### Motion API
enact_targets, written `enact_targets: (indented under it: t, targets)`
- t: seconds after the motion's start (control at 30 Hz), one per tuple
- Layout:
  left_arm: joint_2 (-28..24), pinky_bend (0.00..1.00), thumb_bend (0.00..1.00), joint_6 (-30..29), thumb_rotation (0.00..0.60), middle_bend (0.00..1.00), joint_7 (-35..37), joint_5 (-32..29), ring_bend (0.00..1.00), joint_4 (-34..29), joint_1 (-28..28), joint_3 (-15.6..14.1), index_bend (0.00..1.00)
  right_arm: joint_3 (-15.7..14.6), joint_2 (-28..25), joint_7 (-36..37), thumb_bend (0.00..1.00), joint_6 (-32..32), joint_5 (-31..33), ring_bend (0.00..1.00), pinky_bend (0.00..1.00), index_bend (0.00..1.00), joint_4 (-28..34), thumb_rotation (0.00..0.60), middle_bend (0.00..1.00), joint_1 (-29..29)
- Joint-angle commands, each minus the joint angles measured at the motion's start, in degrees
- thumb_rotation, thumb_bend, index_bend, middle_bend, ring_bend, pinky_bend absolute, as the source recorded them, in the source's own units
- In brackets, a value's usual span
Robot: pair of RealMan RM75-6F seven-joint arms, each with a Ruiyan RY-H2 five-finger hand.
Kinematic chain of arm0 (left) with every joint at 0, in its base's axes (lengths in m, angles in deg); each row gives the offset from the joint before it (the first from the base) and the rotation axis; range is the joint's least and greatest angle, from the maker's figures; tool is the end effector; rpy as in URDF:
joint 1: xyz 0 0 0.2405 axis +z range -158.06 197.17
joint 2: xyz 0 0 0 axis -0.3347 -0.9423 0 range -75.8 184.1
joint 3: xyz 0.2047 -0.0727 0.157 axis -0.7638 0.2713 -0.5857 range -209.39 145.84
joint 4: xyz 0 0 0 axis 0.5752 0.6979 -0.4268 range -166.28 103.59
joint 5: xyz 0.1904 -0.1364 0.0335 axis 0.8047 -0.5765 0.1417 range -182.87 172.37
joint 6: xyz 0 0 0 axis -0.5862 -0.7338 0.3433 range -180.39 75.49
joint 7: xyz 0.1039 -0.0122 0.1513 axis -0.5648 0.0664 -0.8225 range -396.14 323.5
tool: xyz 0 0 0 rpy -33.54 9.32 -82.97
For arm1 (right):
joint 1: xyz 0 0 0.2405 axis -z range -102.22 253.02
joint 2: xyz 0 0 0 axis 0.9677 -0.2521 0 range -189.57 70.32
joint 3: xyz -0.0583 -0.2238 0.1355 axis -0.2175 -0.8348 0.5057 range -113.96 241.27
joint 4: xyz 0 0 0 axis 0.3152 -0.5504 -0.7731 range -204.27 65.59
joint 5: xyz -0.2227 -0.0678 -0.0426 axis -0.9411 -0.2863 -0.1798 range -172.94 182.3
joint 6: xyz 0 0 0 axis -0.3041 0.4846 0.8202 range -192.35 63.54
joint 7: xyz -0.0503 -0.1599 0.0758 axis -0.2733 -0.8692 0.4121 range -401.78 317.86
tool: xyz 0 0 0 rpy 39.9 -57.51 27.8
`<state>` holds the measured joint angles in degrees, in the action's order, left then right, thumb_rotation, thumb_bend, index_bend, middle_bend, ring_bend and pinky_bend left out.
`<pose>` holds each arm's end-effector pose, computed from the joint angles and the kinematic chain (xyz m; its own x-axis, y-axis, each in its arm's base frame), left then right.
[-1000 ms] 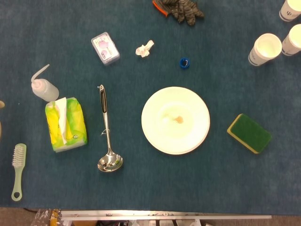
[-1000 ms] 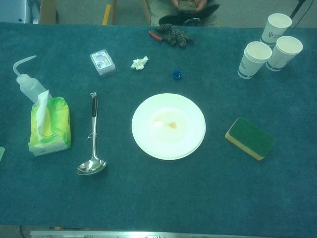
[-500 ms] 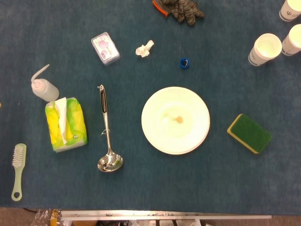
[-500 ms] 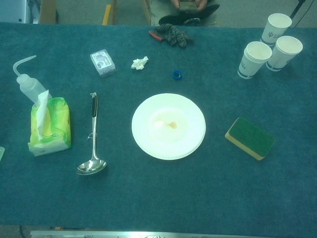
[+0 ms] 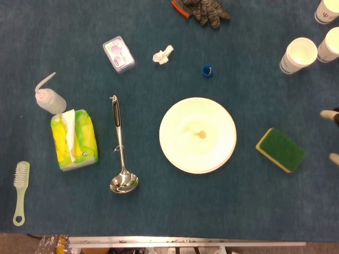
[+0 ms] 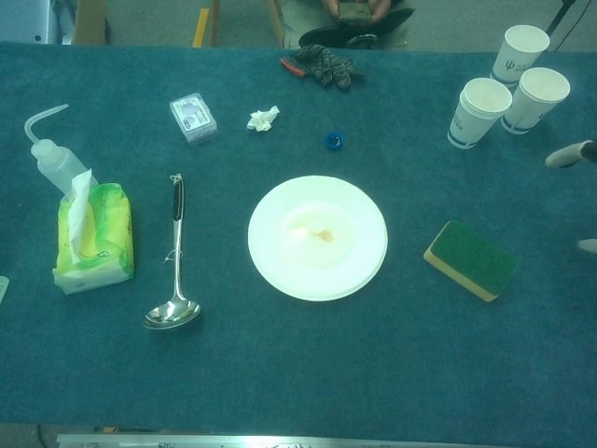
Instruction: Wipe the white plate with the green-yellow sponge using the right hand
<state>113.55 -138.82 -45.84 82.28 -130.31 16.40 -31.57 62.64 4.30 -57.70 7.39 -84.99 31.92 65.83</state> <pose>-0.3187 0.2022 0.1496 0.5170 0.0377 0.8552 0.8560 -0.0151 -0.5168 -0.2857 -0.2202 0.0714 0.5381 -0.2328 0.8101 -0.8403 -0.2233 0.4940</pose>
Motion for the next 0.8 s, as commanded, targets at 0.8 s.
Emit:
enact_targets:
  t: [0.8]
  targets:
    - [-0.8, 0.13, 0.49, 0.2, 0.6, 0.28, 7.2, 0.3, 0.2, 5.0, 0.9, -0.8, 0.33, -2.7, 15.0, -16.9, 0.0, -11.5, 3.5, 0.04, 0.35, 0.12, -2.6, 0.6, 0.12, -6.8]
